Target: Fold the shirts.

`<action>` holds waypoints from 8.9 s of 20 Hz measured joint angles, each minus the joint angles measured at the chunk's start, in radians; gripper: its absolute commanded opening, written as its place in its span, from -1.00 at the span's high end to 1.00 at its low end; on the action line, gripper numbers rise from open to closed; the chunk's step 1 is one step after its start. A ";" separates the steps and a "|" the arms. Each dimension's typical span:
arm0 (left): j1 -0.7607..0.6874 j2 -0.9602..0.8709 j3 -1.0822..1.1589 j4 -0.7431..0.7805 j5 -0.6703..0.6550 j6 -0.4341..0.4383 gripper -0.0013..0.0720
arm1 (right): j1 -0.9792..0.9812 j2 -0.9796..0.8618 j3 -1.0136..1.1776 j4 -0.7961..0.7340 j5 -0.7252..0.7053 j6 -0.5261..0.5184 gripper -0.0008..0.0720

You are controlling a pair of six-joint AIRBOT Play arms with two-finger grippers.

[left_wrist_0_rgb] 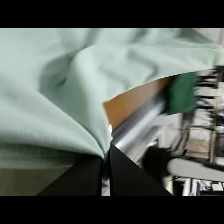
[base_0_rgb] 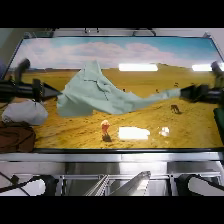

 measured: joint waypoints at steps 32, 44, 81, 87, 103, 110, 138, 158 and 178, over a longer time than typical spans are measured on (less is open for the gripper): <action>0.402 0.506 0.369 -0.558 -0.114 -0.139 0.89 | -0.266 0.612 0.346 -0.082 -0.212 0.426 0.93; -0.036 -0.092 0.794 0.008 -0.089 -0.249 0.89 | -0.039 0.262 0.341 -0.315 -0.501 0.438 0.93; -0.130 -0.660 0.623 0.358 -0.024 -0.219 -0.87 | -0.091 -0.558 0.343 -0.309 -0.421 0.010 -0.03; -0.077 -0.419 0.188 0.367 -0.011 -0.216 -0.87 | -0.174 -0.486 0.215 -0.619 -0.285 0.068 -0.06; -0.308 -0.236 -0.240 0.438 0.284 -0.216 -0.87 | 0.021 -0.515 0.153 -0.665 -0.312 0.051 0.93; -0.404 -0.237 -0.241 0.459 0.310 -0.217 0.90 | 0.037 -0.494 0.154 -0.653 -0.248 0.068 0.93; -0.068 -0.399 0.352 0.228 0.061 -0.204 0.90 | -0.034 -0.397 0.210 -0.386 -0.517 0.094 0.93; -0.076 -0.644 0.752 0.216 -0.051 -0.320 -0.26 | -0.053 -0.547 0.328 -0.474 -0.419 0.208 -0.60; -0.768 -0.718 0.698 0.453 0.344 -0.348 0.92 | -0.054 -0.505 0.401 -0.358 -0.169 0.209 0.93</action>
